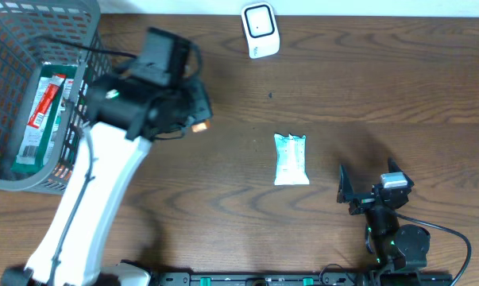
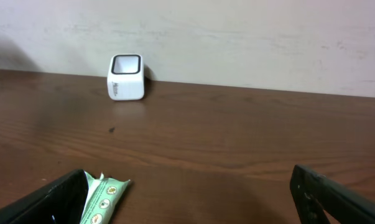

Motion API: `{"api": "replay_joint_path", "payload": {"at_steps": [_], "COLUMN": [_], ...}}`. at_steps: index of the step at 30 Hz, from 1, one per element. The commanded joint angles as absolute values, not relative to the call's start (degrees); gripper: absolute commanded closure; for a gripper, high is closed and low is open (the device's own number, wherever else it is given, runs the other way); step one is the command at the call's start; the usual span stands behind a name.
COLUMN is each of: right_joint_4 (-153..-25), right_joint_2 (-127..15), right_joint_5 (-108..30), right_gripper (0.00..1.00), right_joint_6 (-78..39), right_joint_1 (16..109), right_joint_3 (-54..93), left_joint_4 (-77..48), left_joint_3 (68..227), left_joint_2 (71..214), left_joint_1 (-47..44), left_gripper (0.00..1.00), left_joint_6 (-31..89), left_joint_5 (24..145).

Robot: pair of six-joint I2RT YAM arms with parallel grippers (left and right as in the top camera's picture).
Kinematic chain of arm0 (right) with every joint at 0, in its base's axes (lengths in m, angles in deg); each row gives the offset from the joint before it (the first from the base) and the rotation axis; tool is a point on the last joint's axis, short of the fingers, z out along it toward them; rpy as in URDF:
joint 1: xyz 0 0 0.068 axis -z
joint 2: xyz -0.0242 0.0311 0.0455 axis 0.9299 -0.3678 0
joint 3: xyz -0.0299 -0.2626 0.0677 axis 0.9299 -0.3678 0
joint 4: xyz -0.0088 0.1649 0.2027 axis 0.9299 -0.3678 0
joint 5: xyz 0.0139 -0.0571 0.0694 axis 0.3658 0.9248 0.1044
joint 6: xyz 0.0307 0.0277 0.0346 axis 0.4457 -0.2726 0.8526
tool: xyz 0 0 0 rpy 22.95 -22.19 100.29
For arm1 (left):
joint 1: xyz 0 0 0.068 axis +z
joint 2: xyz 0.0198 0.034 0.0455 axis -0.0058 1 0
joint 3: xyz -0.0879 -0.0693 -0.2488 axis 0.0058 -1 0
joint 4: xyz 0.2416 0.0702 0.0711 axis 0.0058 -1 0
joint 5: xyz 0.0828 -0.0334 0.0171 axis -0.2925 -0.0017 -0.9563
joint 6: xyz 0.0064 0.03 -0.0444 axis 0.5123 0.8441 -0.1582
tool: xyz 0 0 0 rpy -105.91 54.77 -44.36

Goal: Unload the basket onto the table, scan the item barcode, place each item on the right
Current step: 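Lift the tissue pack out and carry it toward the white scanner, then hold the tissue pack under the scanner beside the wipes pack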

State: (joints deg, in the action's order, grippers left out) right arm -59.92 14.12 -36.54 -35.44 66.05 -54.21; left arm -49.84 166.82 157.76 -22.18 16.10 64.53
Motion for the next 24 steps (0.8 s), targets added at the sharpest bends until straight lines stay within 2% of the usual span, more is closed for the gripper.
{"api": "replay_joint_path", "payload": {"at_steps": [1,10,24], "right_joint_4": [-60.14,-60.14,-60.14], "right_joint_2": [14.19,14.19,14.19], "right_joint_5": [-36.41,-36.41,-36.41], "right_gripper": [0.01,0.01,0.01], "right_joint_6": [-35.68,-35.68,-35.68], "right_joint_1": [65.33,65.33,65.33], "right_joint_3": [-54.25,-54.25,-54.25], "left_joint_4": [-50.5,-50.85,-50.39], "left_joint_3": [166.34,166.34,166.28], "left_joint_2": [162.08,172.79,180.07], "left_joint_1": [-25.39,-32.34,-37.11], "left_gripper": [0.85,0.84,0.85], "left_joint_6": [17.13,17.15,17.1], "left_joint_5": [63.37,63.37,63.37]}}
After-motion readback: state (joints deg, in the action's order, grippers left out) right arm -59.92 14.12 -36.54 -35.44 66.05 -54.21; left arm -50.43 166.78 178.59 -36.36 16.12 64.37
